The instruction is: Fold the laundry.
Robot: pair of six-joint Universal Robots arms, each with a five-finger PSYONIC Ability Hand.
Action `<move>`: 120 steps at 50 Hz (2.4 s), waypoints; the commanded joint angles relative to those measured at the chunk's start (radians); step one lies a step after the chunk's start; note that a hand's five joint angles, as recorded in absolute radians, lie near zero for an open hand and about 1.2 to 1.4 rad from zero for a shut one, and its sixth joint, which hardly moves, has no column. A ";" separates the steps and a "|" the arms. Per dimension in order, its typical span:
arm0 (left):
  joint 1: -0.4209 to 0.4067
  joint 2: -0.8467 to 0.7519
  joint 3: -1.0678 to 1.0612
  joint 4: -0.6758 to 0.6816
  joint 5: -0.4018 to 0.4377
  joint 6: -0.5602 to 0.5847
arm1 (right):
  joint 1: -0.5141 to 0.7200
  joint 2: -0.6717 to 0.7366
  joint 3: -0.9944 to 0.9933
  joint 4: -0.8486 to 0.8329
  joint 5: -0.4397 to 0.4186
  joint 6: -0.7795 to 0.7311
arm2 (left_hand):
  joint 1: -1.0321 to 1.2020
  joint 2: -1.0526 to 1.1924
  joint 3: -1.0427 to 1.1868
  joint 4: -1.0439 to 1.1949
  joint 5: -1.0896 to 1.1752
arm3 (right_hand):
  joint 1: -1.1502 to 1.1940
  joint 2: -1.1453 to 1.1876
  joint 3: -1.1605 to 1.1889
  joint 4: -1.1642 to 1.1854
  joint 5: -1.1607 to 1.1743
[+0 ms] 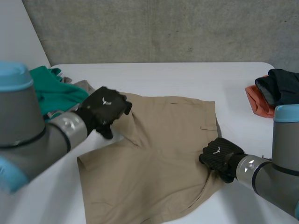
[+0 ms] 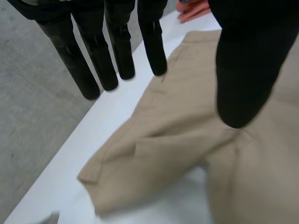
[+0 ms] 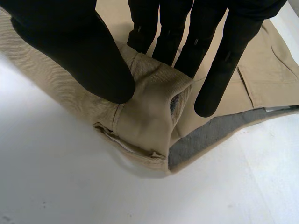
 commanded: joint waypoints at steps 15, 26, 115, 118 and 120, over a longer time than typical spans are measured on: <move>0.047 -0.694 0.826 -0.264 0.108 0.091 | 0.019 0.112 -0.004 -0.089 0.026 0.020 | 0.145 0.173 0.173 0.170 0.171 | 0.290 0.213 0.197 0.197 0.198; 0.048 -0.737 0.837 -0.233 0.122 0.086 | 0.006 0.116 -0.009 -0.103 0.025 0.015 | 0.072 0.099 0.100 0.096 0.097 | 0.290 0.213 0.197 0.197 0.198; 0.042 -0.455 0.400 -0.054 -0.185 0.076 | -0.020 0.089 -0.009 -0.103 0.011 0.024 | 0.782 0.810 0.810 0.806 0.808 | 0.290 0.213 0.197 0.197 0.198; 0.045 -0.426 0.333 -0.011 -0.208 0.105 | -0.014 0.089 -0.008 -0.100 0.011 0.024 | 0.782 0.810 0.810 0.806 0.808 | 0.290 0.213 0.197 0.197 0.198; 0.048 -0.418 0.309 0.005 -0.220 0.125 | -0.009 0.089 -0.008 -0.100 0.011 0.024 | 0.782 0.810 0.810 0.806 0.808 | 0.290 0.213 0.197 0.197 0.198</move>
